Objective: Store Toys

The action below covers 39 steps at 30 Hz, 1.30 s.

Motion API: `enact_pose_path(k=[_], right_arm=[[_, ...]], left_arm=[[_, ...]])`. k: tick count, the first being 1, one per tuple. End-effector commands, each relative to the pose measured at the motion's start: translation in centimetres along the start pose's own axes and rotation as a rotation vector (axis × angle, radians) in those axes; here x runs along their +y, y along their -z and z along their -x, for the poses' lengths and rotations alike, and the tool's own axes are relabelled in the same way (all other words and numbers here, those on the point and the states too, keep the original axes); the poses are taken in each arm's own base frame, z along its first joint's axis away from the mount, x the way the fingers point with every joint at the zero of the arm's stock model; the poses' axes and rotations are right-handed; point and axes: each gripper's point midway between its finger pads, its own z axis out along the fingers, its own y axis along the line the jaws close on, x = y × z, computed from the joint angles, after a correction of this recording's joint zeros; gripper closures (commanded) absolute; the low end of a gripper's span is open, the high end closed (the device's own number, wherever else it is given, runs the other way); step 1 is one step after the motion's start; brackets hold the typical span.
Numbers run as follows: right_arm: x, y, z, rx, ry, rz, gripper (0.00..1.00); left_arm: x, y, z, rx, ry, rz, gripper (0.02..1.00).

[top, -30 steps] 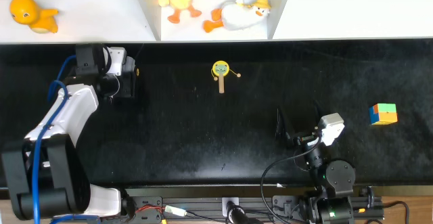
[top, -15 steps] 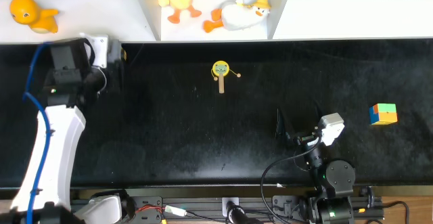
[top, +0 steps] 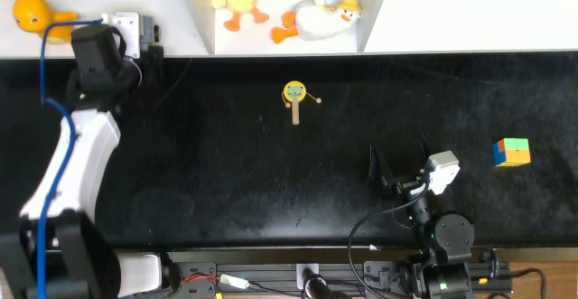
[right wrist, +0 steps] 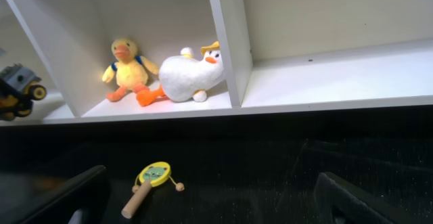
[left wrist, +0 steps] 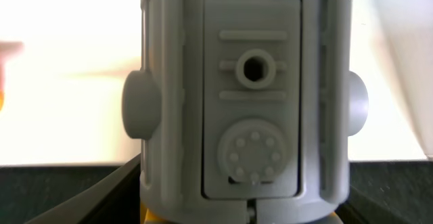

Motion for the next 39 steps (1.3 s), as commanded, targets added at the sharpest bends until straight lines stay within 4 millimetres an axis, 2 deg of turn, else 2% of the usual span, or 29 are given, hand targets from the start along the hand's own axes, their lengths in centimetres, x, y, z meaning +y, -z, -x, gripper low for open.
enact_pose_path(k=[1, 7, 12, 21, 26, 39], right_arm=[[-0.2, 0.0, -0.3, 0.000, -0.007, -0.008, 0.005], [-0.2, 0.0, -0.3, -0.001, -0.007, -0.008, 0.005], [-0.2, 0.0, -0.3, -0.001, -0.007, -0.008, 0.005], [-0.2, 0.0, -0.3, 0.000, -0.007, -0.007, 0.007], [-0.2, 0.0, -0.3, 0.000, -0.007, -0.008, 0.007], [-0.2, 0.0, -0.3, -0.001, -0.007, -0.008, 0.003]], left_arm=[[0.5, -0.6, 4.4, -0.076, 0.011, 0.011, 0.617], [0.8, -2.7, 5.6, -0.063, 0.013, 0.009, 0.638], [0.7, -4.1, 5.3, -0.046, 0.016, 0.000, 0.638], [0.7, -4.3, 4.7, -0.023, 0.019, -0.002, 0.638], [0.6, -4.4, 4.4, -0.011, 0.020, -0.003, 0.575], [0.6, -5.3, 3.6, 0.008, 0.022, -0.005, 0.588]])
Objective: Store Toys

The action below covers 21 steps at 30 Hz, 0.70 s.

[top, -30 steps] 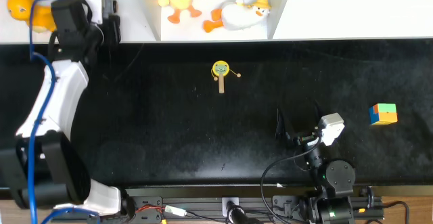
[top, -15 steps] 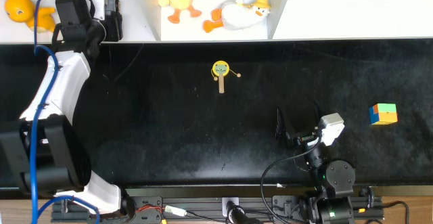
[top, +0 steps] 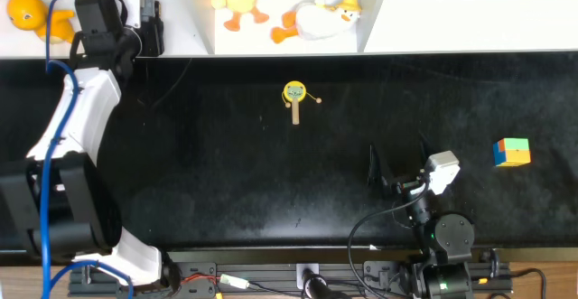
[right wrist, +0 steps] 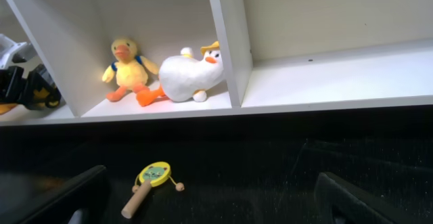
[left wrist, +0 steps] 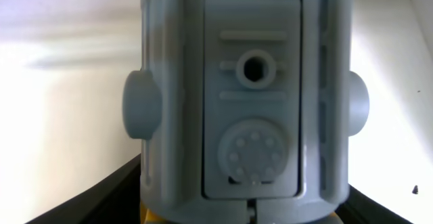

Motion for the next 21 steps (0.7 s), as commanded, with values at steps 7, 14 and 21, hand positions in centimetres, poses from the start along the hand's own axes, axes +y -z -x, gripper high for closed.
enact_pose_path(k=[7, 14, 21], right_arm=[[-0.19, -0.04, -0.33, -0.001, -0.007, -0.008, 0.005], [-0.19, -0.04, -0.34, -0.001, -0.007, -0.008, 0.005], [-0.19, -0.04, -0.33, -0.001, -0.007, -0.008, 0.007]], left_arm=[[0.00, -1.02, 0.31, -0.003, 0.021, -0.003, 0.592], [-0.01, -1.23, 0.05, 0.004, 0.022, -0.004, 0.349], [-0.02, -1.21, -0.01, 0.007, 0.023, -0.004, 0.020]])
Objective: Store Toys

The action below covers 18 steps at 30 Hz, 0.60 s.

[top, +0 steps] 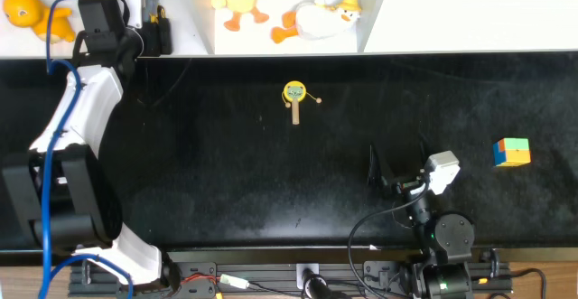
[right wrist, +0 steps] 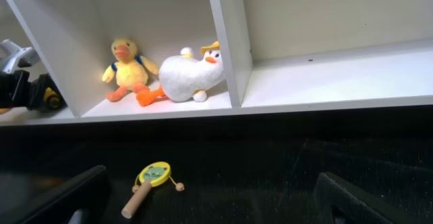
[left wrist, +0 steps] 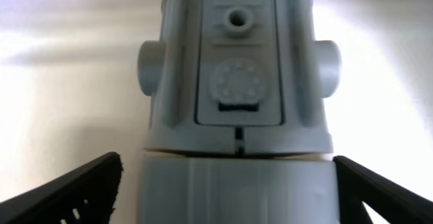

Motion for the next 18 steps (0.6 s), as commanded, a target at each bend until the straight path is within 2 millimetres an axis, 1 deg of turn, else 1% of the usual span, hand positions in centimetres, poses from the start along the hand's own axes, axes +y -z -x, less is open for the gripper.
enact_pose_path(k=[1, 5, 8, 13, 16, 18], right_arm=[[-0.2, 0.0, -0.3, -0.001, -0.007, -0.008, 0.005], [-0.2, 0.0, -0.3, -0.001, -0.007, -0.008, 0.007], [-0.2, 0.0, -0.3, -0.001, -0.007, -0.008, 0.007], [-0.2, 0.0, -0.3, -0.001, -0.007, -0.008, 0.005], [-0.2, 0.0, -0.3, -0.001, -0.007, -0.008, 0.005], [-0.2, 0.0, -0.3, -0.001, -0.007, -0.008, 0.005]], left_arm=[[0.0, -0.1, 0.6, -0.008, 0.006, -0.003, 0.020], [-0.1, 0.3, 0.9, -0.017, 0.005, -0.003, 0.020], [-0.1, 1.6, 1.9, -0.042, 0.003, -0.001, 0.020], [-0.3, 5.6, 3.7, -0.082, -0.001, 0.003, 0.020], [-0.4, 8.0, 4.2, -0.090, -0.002, 0.004, 0.020], [-0.5, 9.3, 4.0, -0.079, -0.001, 0.002, 0.023]])
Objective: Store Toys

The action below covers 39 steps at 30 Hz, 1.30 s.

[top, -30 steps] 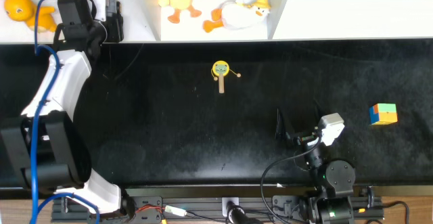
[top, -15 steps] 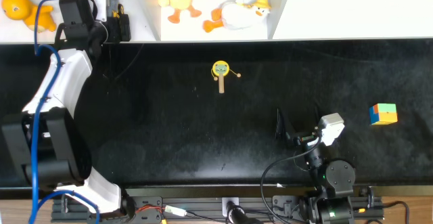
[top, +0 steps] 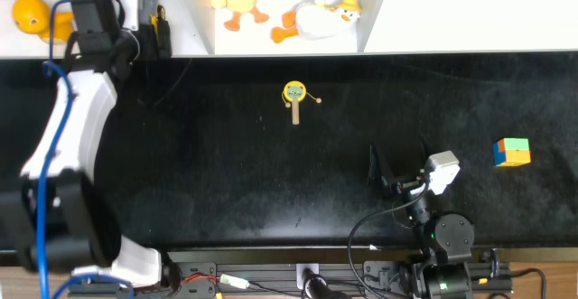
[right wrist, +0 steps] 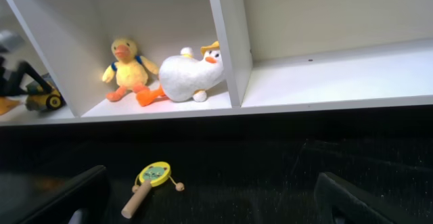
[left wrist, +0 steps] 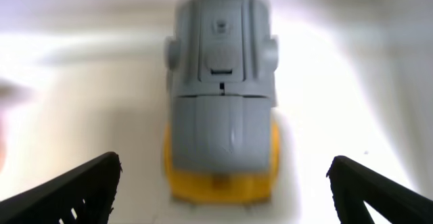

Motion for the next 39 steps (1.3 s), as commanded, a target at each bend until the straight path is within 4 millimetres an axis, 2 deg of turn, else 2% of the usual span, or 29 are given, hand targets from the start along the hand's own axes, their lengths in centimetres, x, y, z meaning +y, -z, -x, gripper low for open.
enact_pose_path(k=[1, 10, 16, 22, 27, 32, 39], right_arm=[[-0.2, 0.0, -0.3, -0.001, -0.007, -0.008, 0.007], [-0.2, 0.0, -0.3, -0.001, -0.007, -0.008, 0.005], [-0.2, 0.0, -0.3, -0.001, -0.007, -0.008, 0.005], [-0.2, 0.0, -0.3, -0.001, -0.007, -0.008, 0.005], [-0.2, 0.0, -0.3, -0.001, -0.007, -0.008, 0.007], [-0.2, 0.0, -0.3, -0.001, -0.007, -0.008, 0.007], [-0.2, 0.0, -0.3, -0.001, -0.007, -0.008, 0.007]], left_arm=[[-0.3, 4.9, 2.6, -0.069, 0.000, 0.002, 0.020], [-1.0, 10.0, -2.1, 0.112, 0.052, -0.010, 0.020], [-2.0, 15.1, -5.3, 0.190, 0.060, -0.020, 0.020], [-2.5, 19.5, -8.0, 0.145, 0.104, -0.011, 0.020], [-1.8, 22.7, -9.5, 0.031, 0.104, 0.050, 0.020], [-1.9, 24.6, -9.6, -0.033, 0.101, 0.053, 0.020], [-1.9, 24.4, -9.6, -0.023, 0.102, 0.053, 0.020]])
